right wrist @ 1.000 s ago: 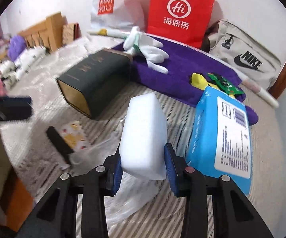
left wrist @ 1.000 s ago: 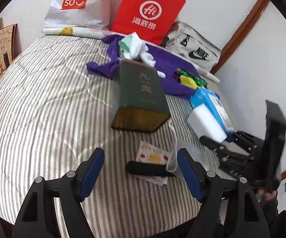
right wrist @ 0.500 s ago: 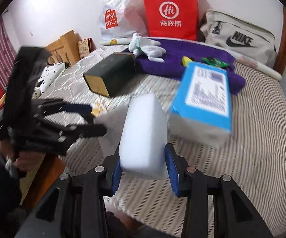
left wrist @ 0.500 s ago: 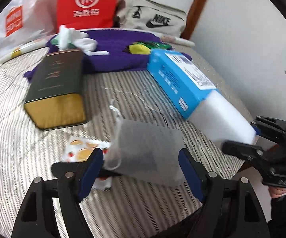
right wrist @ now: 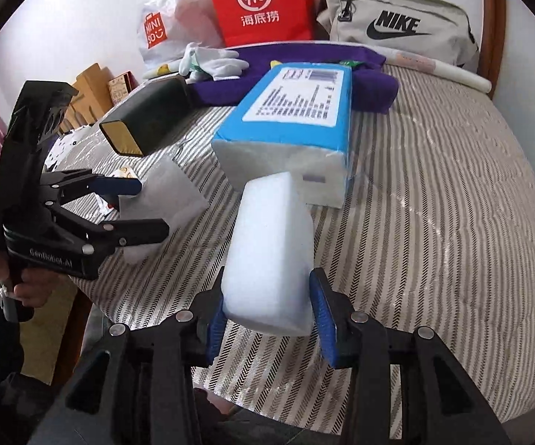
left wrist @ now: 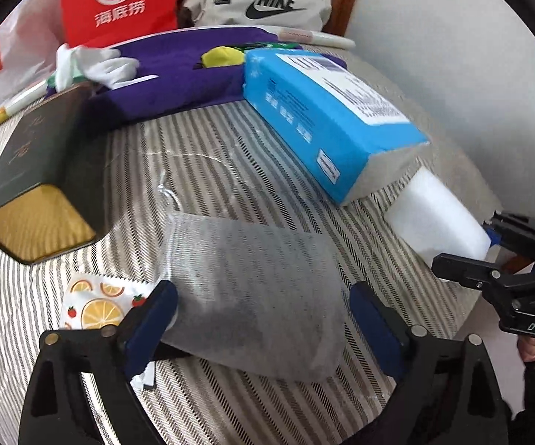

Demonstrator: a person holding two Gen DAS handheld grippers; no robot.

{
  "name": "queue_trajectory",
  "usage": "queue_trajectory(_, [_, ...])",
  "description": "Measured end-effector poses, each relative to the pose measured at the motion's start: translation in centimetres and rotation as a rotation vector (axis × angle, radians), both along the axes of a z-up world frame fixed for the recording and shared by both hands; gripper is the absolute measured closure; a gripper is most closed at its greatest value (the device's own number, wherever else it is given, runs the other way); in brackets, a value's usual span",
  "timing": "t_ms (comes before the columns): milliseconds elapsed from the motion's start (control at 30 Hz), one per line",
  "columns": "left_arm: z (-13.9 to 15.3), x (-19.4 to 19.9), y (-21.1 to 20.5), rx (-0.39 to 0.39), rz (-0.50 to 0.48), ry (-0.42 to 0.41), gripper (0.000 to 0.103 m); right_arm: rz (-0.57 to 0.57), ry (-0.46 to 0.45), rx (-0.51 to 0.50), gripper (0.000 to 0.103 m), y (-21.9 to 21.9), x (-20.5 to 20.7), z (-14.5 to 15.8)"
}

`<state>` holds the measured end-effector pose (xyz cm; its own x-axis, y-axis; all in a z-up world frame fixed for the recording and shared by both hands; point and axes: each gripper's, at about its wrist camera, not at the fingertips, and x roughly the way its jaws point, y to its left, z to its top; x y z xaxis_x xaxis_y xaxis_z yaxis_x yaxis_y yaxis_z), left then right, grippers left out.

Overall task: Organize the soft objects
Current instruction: 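Grasp white sponge with right tool while left tool grasps grey mesh bag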

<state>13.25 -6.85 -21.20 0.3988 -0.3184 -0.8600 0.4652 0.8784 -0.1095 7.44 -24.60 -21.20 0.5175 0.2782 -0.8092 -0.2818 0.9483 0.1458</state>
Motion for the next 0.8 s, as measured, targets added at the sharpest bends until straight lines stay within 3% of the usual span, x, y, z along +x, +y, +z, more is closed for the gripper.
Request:
queue_trajectory(133, [-0.4,-0.3,-1.1,0.073,-0.008,-0.039,0.008,-0.021,0.015,0.003,0.061,-0.4,0.3,-0.9])
queue_trajectory(233, [-0.3,-0.2,-1.3,0.072,0.013,-0.051,0.011,-0.038,0.012,0.033,0.061,-1.0,0.5,-1.2])
queue_trajectory(300, [0.0,-0.3,-1.2,0.047,0.013,-0.069,0.027,-0.039,0.010,0.036,0.061,-1.0,0.6,-1.2])
queue_trajectory(367, [0.1,-0.2,-1.1,0.035,0.011,-0.077,0.036,-0.045,0.003,0.043,0.061,-1.1,0.7,-1.3])
queue_trajectory(433, [0.2,-0.3,-1.1,0.042,0.004,-0.096,0.055,-0.051,-0.008,0.060,0.058,-1.3,0.7,-1.4])
queue_trajectory(467, [0.3,-0.2,-1.1,0.044,0.007,-0.098,0.058,-0.049,-0.011,0.080,0.054,-1.4,0.7,-1.4])
queue_trajectory(533, [0.5,-0.1,-0.6,0.011,0.009,-0.091,0.074,-0.045,-0.009,0.116,0.046,-1.5,0.7,-1.5])
queue_trajectory(567, [0.6,0.0,-0.3,-0.010,0.013,-0.083,0.076,-0.042,-0.010,0.133,0.042,-1.5,0.7,-1.5])
queue_trajectory(700, [1.3,0.2,1.0,-0.084,0.047,-0.070,0.088,-0.044,-0.029,0.111,0.041,-0.9,0.6,-1.5])
queue_trajectory(800, [2.1,-0.3,2.1,-0.111,0.068,-0.083,0.090,-0.066,-0.032,0.136,0.041,-1.2,0.7,-1.6])
